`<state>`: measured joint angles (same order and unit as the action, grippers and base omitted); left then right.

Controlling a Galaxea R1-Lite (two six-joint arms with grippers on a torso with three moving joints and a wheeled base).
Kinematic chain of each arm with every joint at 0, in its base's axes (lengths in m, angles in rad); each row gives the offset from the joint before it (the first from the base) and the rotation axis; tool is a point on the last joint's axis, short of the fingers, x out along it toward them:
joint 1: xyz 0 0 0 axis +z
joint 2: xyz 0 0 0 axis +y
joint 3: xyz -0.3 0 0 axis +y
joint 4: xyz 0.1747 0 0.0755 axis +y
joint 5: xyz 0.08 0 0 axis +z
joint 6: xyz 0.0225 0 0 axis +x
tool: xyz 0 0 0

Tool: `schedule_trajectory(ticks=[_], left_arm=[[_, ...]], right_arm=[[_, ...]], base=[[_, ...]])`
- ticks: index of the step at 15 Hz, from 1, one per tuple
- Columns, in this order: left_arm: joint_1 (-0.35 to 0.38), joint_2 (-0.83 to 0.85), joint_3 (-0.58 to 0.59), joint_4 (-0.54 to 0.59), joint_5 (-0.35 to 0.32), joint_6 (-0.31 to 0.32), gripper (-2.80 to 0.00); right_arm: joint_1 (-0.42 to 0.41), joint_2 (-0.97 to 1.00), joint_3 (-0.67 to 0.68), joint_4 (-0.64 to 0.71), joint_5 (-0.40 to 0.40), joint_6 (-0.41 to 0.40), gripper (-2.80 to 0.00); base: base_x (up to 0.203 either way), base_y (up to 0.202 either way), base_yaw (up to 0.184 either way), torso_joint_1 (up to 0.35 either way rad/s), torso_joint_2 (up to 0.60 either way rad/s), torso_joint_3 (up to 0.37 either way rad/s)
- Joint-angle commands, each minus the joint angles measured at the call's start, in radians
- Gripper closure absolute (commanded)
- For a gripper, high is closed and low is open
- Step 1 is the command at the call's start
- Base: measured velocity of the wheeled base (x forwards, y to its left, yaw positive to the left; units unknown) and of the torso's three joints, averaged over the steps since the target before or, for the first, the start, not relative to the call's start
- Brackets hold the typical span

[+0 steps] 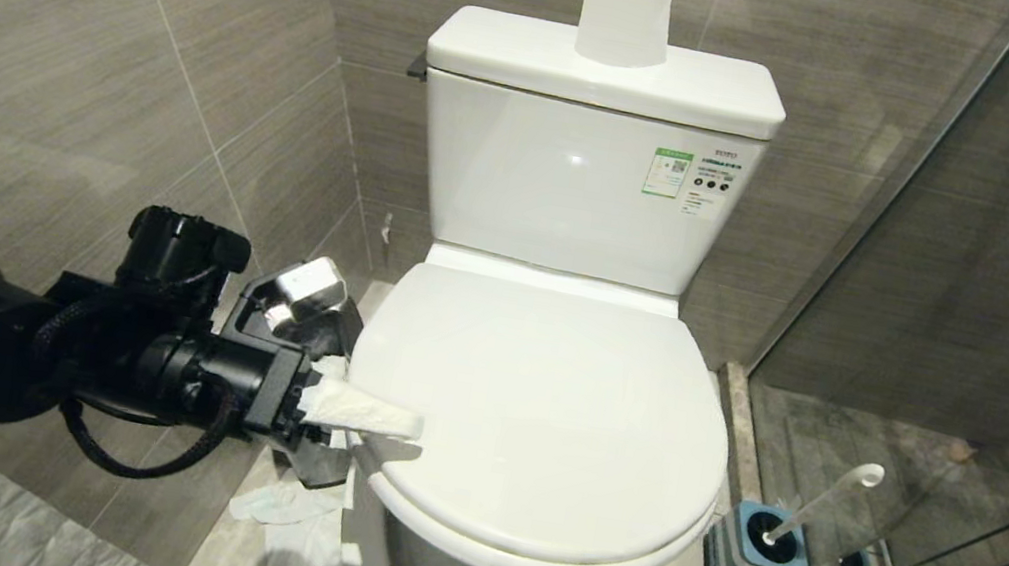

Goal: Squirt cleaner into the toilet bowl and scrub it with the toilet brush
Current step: Use the left hand to lift the toilet lid slightly

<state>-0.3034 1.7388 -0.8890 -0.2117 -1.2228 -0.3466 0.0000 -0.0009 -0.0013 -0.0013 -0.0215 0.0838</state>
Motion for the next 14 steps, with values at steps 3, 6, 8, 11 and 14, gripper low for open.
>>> schedule_trajectory(ticks=[3, 6, 8, 11, 14], left_arm=[[-0.037, -0.061, -0.058, -0.005, -0.005, -0.107, -2.8], [-0.069, -0.056, -0.057, -0.005, 0.009, -0.109, -2.8], [-0.069, -0.059, -0.06, -0.005, 0.012, -0.11, -2.8], [-0.071, -0.079, -0.067, -0.003, 0.014, -0.129, -2.8], [-0.075, -0.101, -0.07, -0.005, 0.014, -0.163, -2.8]], right_arm=[[0.0, -0.001, 0.0, 0.0, 0.0, 0.001, 0.0], [0.0, 0.0, 0.0, 0.0, 0.0, 0.001, 0.0], [0.0, 0.001, 0.0, 0.0, 0.0, 0.001, 0.0], [0.0, -0.001, 0.0, 0.0, 0.0, 0.001, 0.0], [0.0, -0.001, 0.0, 0.0, 0.0, 0.001, 0.0]], base=[[0.0, 0.0, 0.0, 0.0, 0.0, 0.0], [0.0, 0.0, 0.0, 0.0, 0.0, 0.0], [0.0, 0.0, 0.0, 0.0, 0.0, 0.0], [0.0, 0.0, 0.0, 0.0, 0.0, 0.0], [0.0, 0.0, 0.0, 0.0, 0.0, 0.0]])
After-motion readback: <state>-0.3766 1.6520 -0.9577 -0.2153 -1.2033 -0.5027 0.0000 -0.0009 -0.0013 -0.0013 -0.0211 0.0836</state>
